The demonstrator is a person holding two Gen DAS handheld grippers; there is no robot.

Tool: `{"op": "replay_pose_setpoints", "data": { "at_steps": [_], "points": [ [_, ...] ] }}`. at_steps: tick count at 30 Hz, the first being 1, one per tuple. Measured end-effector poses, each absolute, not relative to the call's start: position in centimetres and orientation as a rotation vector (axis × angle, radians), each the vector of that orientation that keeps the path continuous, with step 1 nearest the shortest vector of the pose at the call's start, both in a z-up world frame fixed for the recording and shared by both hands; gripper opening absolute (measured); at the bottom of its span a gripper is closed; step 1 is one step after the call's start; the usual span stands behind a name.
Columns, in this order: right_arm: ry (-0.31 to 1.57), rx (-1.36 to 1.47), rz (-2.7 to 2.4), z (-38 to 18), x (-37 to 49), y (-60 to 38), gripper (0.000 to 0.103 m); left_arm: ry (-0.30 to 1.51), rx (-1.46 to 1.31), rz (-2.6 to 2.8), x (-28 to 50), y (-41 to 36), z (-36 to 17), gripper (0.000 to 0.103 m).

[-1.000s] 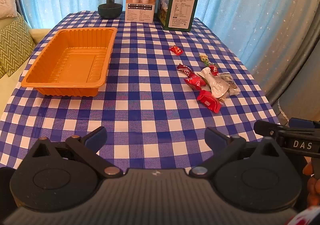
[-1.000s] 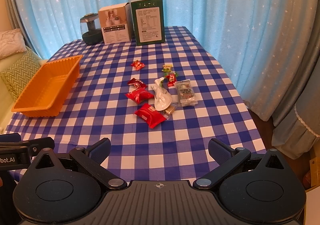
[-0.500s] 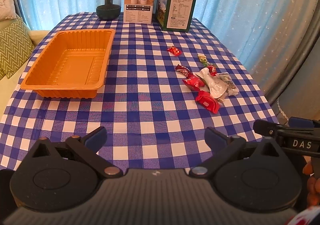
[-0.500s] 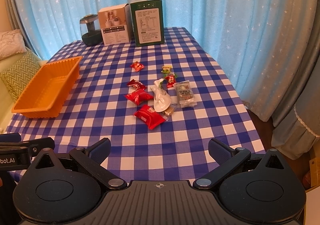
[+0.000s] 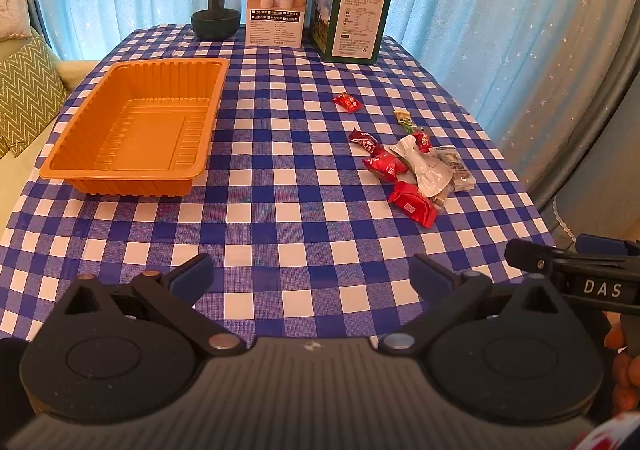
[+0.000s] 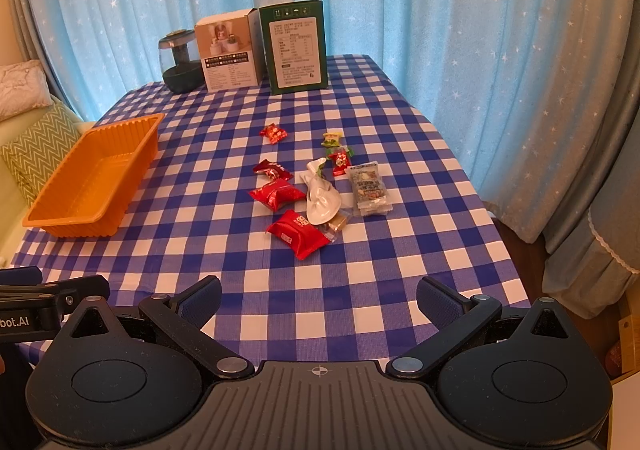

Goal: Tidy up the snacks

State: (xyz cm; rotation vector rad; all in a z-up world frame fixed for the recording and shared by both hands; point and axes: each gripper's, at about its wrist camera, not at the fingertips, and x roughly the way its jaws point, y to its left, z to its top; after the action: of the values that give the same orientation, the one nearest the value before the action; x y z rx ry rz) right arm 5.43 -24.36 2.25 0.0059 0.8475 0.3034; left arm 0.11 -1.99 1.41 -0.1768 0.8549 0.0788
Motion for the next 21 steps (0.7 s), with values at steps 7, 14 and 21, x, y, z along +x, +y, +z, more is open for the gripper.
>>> {"op": "replay_pose_setpoints", "data": {
  "at_steps": [7, 14, 21],
  "points": [
    [0.848, 0.006, 0.302, 2.2, 5.4, -24.4, 0.103, 0.856, -0.18, 0.074, 0.0, -1.9, 1.3, 0.103],
    [0.846, 0.019, 0.279, 1.8, 5.5, -25.4, 0.103, 0.863, -0.195, 0.062, 0.0, -1.2, 0.8, 0.103],
    [0.817, 0.046, 0.256, 0.4, 6.1, -25.8, 0.102, 0.882, -0.198, 0.054, 1.6, -0.8, -0.6, 0.103]
  ]
}}
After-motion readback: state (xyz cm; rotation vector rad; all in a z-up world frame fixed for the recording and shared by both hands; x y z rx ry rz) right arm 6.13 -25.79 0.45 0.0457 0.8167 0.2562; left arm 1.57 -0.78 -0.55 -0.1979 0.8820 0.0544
